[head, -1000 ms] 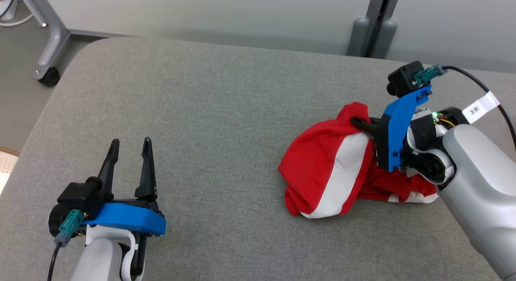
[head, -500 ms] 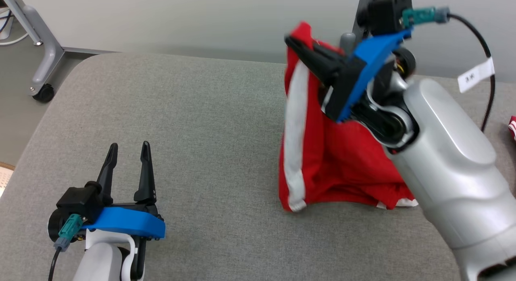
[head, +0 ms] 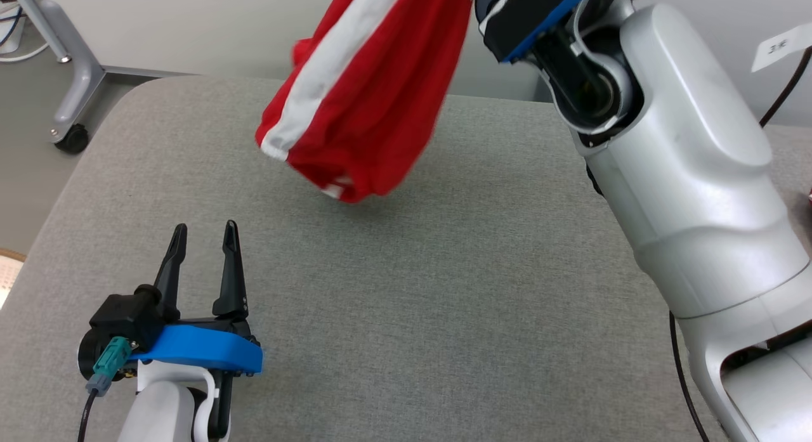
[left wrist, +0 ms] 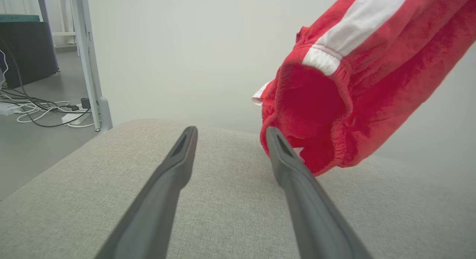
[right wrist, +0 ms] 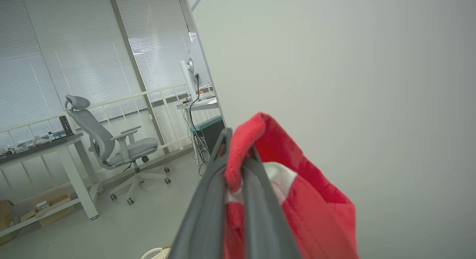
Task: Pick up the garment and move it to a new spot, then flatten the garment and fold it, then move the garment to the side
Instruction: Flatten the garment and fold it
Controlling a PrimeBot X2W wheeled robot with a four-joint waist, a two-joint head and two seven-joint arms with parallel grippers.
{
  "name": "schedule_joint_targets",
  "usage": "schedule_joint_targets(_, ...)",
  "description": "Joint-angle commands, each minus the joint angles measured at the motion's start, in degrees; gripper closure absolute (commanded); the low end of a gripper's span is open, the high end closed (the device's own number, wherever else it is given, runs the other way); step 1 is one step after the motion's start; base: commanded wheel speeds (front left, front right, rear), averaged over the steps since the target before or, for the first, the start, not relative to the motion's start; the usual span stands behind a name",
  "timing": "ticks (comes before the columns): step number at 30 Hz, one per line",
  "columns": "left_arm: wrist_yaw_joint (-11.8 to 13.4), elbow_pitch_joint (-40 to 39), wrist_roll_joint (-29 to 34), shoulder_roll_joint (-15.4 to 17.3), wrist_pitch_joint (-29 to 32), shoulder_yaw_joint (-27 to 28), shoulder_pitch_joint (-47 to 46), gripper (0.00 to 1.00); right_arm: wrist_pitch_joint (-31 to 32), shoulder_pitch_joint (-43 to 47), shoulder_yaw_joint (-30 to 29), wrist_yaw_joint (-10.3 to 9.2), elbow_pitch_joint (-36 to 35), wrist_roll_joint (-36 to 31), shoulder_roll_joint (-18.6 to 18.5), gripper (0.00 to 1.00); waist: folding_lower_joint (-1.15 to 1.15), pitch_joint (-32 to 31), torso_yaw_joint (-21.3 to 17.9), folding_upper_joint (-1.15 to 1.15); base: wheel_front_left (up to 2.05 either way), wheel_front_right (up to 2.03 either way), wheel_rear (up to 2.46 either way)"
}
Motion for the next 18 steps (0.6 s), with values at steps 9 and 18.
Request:
schedule_joint_targets(9, -0.3, -0.3, 0.6, -0.1, -0.2, 1.2, 1.5, 0.0, 3.5, 14.5, -2.0, 0.01, 2.9, -8.9, -2.6, 1.0, 0.0, -1.1, -3.7, 0.0, 0.0, 0.0, 0.0)
schedule_joint_targets(18, -0.2, -0.5, 0.9, 0.2, -0.2, 1.9, 2.7, 0.0, 10.3, 37.6, -10.2, 0.01, -16.1, -15.5, -6.3, 1.0, 0.0, -2.2, -7.7, 0.0, 0.0, 0.0, 0.0)
